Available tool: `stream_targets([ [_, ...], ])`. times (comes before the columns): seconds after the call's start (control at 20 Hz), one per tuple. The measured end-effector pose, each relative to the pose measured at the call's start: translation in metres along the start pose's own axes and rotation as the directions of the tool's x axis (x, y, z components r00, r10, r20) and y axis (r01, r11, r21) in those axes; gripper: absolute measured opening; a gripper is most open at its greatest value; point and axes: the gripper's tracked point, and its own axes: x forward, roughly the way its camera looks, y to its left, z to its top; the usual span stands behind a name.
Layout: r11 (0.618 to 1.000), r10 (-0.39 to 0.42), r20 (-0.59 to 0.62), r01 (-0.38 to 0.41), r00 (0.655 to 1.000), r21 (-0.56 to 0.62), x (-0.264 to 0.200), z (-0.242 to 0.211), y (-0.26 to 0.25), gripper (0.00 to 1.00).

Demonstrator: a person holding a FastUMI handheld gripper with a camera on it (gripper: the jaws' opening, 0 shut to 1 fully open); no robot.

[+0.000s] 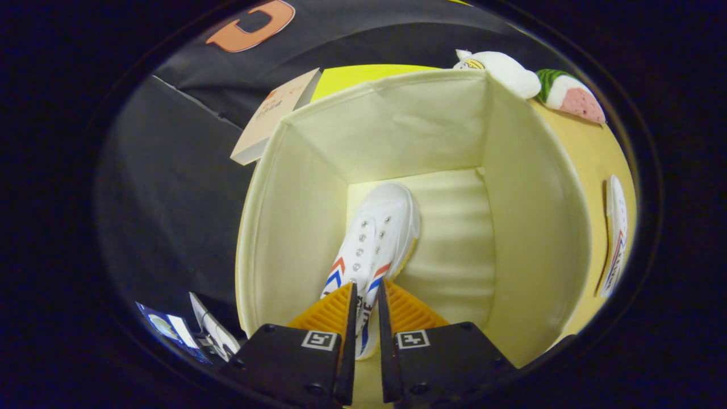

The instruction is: Open the storage box then place both shoes into the box .Put the left shoe in first, then the right shoe, with the right side of both shoes facing outward in a uniform manner.

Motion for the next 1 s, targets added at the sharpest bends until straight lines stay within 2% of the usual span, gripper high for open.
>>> stream_targets([
  [0.2, 0.990, -0.079, 0.080, 0.087, 0.994, -0.114, -0.033, 0.008, -0.011, 0.36],
  [0.35, 0.962, -0.204, 0.129, 0.223, 0.970, -0.157, -0.059, 0.014, -0.034, 0.43],
  [0.45, 0.944, -0.244, 0.147, 0.270, 0.959, -0.191, -0.075, 0.015, -0.042, 0.45],
  [0.55, 0.939, -0.258, 0.156, 0.286, 0.954, -0.194, -0.094, 0.014, -0.051, 0.47],
  [0.65, 0.944, -0.241, 0.148, 0.267, 0.959, -0.195, -0.109, 0.008, -0.060, 0.47],
  [0.8, 0.943, -0.257, 0.162, 0.284, 0.953, -0.173, -0.130, 0.007, -0.091, 0.47],
  [1.0, 0.957, -0.238, 0.159, 0.259, 0.958, -0.128, -0.160, 0.002, -0.133, 0.47],
])
